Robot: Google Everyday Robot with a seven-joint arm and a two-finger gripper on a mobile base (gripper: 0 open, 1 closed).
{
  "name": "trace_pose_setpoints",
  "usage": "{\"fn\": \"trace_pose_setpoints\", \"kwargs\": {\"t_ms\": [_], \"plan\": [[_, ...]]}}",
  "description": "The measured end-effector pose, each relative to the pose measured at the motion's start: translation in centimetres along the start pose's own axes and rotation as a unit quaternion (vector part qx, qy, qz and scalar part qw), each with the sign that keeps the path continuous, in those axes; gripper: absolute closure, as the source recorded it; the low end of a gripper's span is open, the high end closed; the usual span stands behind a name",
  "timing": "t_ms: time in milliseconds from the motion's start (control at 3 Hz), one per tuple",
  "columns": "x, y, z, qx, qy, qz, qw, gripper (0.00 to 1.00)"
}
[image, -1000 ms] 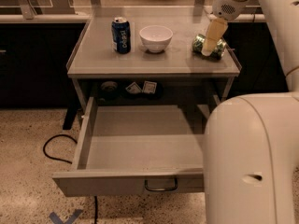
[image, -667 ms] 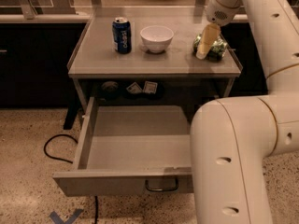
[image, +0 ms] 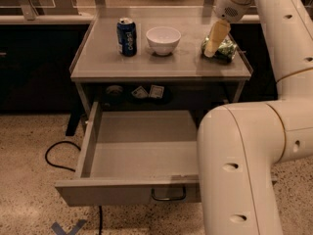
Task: Place green can into top drawer
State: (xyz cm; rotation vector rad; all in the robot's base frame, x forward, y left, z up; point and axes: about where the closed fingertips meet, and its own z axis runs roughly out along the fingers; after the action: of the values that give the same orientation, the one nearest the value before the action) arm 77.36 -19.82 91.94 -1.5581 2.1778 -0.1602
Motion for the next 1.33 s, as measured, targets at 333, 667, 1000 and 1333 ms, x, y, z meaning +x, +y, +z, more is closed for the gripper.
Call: {"fn": "trace_pose_setpoints", "kwargs": {"t_ms": [333, 667, 1000, 1333], "plan": [[1.3, -1.0, 0.9, 0.015, 0.015, 0.042, 0.9989, 0.00], [4.2, -3.2, 2.7, 0.055, 0.036, 0.132, 0.9891, 0.00], [4.0, -3.4, 3.3, 0.057, 0.032, 0.170, 0.9833, 0.00], [4.0, -3.3, 3.6, 0.055, 0.032, 0.170, 0.9834, 0.00]]}}
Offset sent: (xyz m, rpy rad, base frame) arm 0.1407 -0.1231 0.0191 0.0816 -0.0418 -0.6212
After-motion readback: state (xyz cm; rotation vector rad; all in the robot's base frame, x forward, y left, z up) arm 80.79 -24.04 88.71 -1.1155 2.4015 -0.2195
